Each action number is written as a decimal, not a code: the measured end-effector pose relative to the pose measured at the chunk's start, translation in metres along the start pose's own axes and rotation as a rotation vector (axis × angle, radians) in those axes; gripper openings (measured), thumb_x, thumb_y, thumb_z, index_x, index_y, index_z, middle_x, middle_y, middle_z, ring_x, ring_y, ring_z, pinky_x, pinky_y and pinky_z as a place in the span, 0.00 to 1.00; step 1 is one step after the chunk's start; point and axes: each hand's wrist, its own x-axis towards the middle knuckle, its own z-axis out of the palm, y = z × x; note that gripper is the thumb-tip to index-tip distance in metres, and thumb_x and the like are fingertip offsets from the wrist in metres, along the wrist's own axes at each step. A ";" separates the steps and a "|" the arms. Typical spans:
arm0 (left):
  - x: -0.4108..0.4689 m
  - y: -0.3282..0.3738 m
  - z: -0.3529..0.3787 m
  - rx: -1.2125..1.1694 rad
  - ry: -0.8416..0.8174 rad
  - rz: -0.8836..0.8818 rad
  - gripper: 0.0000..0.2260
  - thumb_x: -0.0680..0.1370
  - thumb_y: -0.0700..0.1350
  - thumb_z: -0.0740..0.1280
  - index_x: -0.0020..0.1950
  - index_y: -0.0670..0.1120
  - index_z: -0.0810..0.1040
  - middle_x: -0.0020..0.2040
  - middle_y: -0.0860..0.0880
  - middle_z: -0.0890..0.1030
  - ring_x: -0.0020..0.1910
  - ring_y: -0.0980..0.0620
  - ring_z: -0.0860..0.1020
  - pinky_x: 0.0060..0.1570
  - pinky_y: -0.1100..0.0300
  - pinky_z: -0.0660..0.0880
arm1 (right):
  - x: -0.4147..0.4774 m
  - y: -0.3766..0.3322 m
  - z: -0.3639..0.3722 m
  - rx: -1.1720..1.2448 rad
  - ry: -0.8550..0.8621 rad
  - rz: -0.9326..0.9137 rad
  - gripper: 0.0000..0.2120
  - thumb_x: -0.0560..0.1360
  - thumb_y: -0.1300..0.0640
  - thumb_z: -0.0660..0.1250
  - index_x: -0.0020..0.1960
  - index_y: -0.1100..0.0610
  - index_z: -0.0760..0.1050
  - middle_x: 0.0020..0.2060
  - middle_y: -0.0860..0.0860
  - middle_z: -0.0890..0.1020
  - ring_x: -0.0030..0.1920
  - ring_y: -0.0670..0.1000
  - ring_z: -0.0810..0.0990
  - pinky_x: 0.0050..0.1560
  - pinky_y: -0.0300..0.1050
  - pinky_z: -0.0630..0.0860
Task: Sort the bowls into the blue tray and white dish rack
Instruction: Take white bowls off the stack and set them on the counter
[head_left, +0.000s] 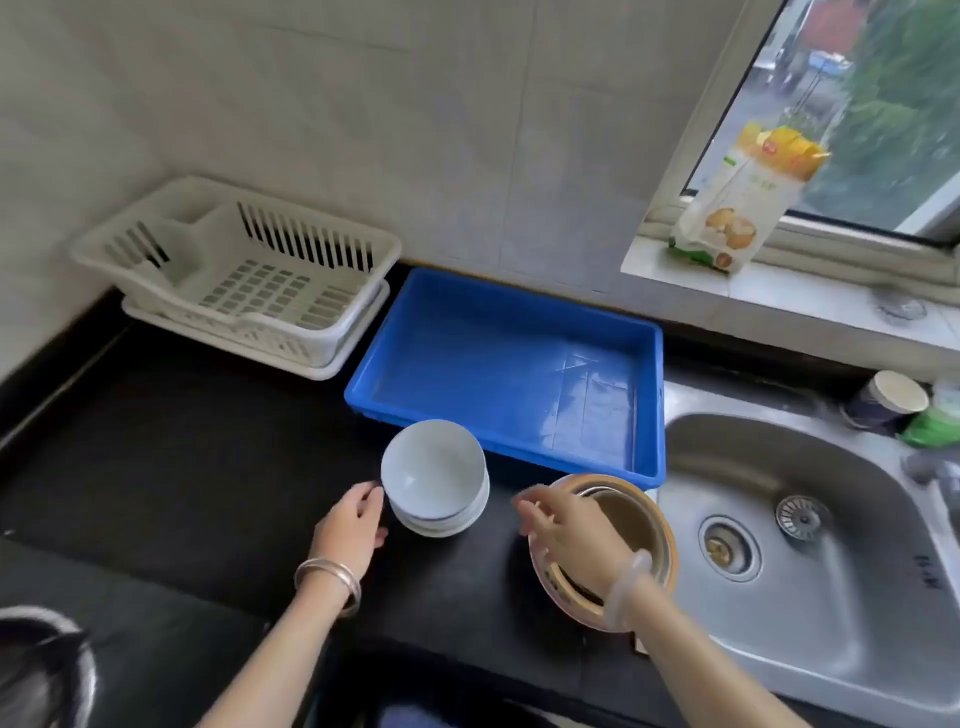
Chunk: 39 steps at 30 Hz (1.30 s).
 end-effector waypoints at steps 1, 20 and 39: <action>0.001 0.005 0.001 -0.004 -0.001 0.006 0.11 0.80 0.47 0.57 0.59 0.48 0.75 0.48 0.48 0.79 0.42 0.45 0.82 0.51 0.48 0.79 | 0.016 -0.007 0.001 -0.017 0.068 -0.019 0.09 0.78 0.48 0.58 0.51 0.47 0.76 0.36 0.46 0.82 0.37 0.47 0.81 0.42 0.44 0.77; -0.015 -0.018 0.006 -0.243 0.052 -0.102 0.14 0.80 0.43 0.59 0.63 0.45 0.74 0.56 0.45 0.77 0.50 0.48 0.78 0.50 0.55 0.78 | 0.057 -0.042 0.059 -0.541 0.171 -0.116 0.09 0.80 0.59 0.56 0.54 0.62 0.71 0.46 0.61 0.81 0.45 0.62 0.79 0.37 0.44 0.64; -0.007 0.000 0.015 0.102 0.189 -0.069 0.16 0.73 0.33 0.65 0.56 0.49 0.76 0.57 0.45 0.75 0.50 0.44 0.76 0.45 0.46 0.81 | 0.042 -0.025 0.007 -0.009 0.280 -0.024 0.10 0.79 0.55 0.58 0.50 0.59 0.75 0.36 0.60 0.82 0.33 0.58 0.81 0.41 0.51 0.81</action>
